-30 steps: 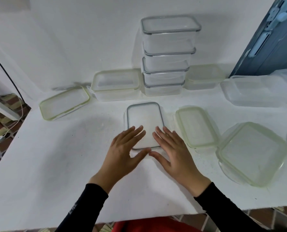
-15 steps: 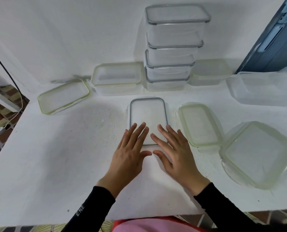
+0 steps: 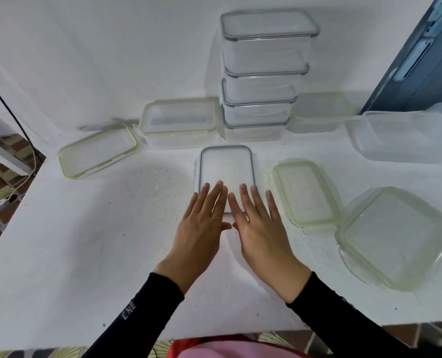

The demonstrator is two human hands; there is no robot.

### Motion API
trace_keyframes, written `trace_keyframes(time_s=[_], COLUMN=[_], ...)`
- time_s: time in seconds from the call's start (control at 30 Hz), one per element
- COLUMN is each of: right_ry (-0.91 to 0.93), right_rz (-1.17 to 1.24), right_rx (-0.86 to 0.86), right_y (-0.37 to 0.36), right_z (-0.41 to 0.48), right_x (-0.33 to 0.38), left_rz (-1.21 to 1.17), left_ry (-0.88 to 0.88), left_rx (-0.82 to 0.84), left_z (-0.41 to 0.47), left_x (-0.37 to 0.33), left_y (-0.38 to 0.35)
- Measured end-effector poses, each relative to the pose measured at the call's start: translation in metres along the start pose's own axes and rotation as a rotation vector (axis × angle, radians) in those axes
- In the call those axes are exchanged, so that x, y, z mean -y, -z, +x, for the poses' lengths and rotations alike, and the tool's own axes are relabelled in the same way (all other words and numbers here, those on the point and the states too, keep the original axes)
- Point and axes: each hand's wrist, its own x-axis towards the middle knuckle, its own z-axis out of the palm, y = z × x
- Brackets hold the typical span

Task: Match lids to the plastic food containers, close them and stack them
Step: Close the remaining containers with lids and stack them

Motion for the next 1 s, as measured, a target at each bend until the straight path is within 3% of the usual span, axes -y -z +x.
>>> trace_keyframes(time_s=[0.3,0.5,0.67,0.87,1.0], right_ry=[-0.092,-0.026,-0.050,0.053,0.020], right_rz=[-0.184,-0.092,0.367,0.365,0.364], right_rx=[0.195,0.161,-0.028,0.146,0.084], right_y=[0.019,0.024,0.038,0.014,0.016], right_z=[0.009,0.013,0.049,0.071,0.048], right_x=[0.015,0.006,-0.038,-0.076,-0.074], left_rz=[0.069,-0.006,-0.058,-0.129,-0.257], left_ry=[0.021,0.007,-0.018,-0.171,-0.057], left_rx=[-0.024,-0.038,0.011,0.174,0.137], left_z=[-0.002,0.000,0.002,0.003,-0.001], left_x=[-0.006,0.000,0.004,0.029,0.042], left_y=[-0.006,-0.005,0.000,0.021,0.037])
